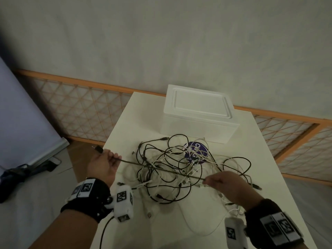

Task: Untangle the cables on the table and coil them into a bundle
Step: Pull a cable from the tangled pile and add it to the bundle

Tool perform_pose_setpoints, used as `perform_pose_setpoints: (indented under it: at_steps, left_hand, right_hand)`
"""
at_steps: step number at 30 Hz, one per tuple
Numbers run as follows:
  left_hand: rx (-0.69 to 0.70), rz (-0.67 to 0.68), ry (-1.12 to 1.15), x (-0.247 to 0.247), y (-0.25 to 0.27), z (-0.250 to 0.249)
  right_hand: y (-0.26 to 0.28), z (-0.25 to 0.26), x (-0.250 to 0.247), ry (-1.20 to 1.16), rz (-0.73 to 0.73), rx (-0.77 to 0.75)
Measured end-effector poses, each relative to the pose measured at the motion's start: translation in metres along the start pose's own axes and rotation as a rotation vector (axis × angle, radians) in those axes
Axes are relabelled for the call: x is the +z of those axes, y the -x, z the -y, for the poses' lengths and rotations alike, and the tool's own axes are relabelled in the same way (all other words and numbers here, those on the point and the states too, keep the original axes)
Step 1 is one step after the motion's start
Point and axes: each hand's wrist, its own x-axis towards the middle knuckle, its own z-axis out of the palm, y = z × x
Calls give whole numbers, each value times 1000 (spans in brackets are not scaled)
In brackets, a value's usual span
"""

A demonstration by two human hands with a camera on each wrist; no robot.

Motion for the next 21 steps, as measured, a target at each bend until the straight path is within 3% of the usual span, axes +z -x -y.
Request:
perform_pose_setpoints:
  at_steps: [3, 6, 8, 13, 16, 21]
  left_hand:
    - [-14, -24, -57, -17, 10, 20]
    - [-126, 30, -104, -27, 23, 35]
    - [-182, 62, -126, -32, 30, 41]
    - [-212, 55, -121, -38, 31, 42]
    - [-202, 55, -110, -32, 29, 38]
    - [-162, 43, -136, -9, 23, 33]
  right_hand:
    - [4, -11, 23, 88, 103, 24]
    - [7, -20, 32, 282, 272, 112]
    - [4, -13, 30, 426, 336, 79]
    - [-37, 48, 18, 286, 123, -101]
    - [-75, 78, 27, 222, 85, -205]
    - [-145, 90, 39, 151, 10, -192]
